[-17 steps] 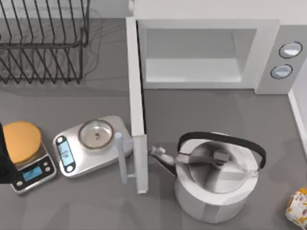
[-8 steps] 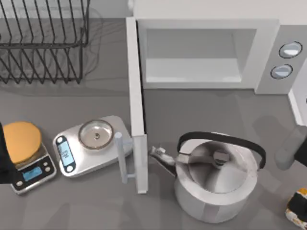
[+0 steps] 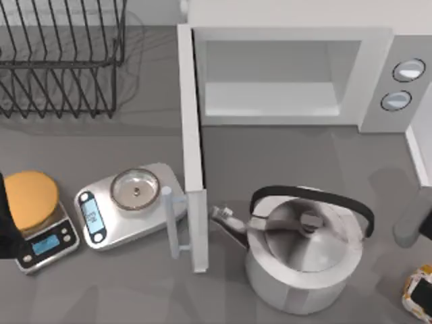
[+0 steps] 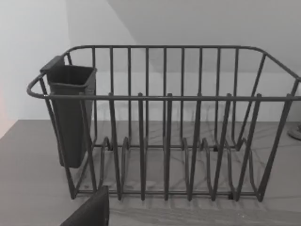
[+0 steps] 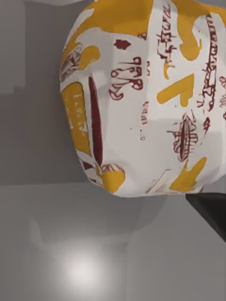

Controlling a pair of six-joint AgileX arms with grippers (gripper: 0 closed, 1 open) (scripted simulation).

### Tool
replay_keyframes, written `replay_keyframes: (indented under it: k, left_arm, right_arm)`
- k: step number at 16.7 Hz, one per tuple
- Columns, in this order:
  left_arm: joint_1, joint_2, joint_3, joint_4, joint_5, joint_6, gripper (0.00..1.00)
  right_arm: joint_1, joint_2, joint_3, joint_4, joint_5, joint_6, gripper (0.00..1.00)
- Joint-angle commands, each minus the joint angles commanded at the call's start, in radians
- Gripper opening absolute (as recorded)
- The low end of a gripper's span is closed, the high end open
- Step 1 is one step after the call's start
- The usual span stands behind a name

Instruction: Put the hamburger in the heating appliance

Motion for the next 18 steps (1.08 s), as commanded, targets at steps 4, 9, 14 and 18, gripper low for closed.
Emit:
replay_keyframes:
  k: [4,9,14,18]
  left_arm:
    - [0.000,0.000,0.000,0.000,0.000,0.000,1.00]
    - [0.000,0.000,0.000,0.000,0.000,0.000,1.00]
    - [0.000,0.000,0.000,0.000,0.000,0.000,1.00]
    - [0.000,0.000,0.000,0.000,0.000,0.000,1.00]
  right_arm:
    - [-0.029,0.079,-0.106,0.189,-0.001,-0.031,1.00]
    - [0.054,0.145,-0.128,0.277,-0.002,0.051,1.00]
    - [0.079,0.156,-0.116,0.276,-0.001,0.076,1.00]
    - [0.079,0.156,-0.116,0.276,-0.001,0.076,0.77]
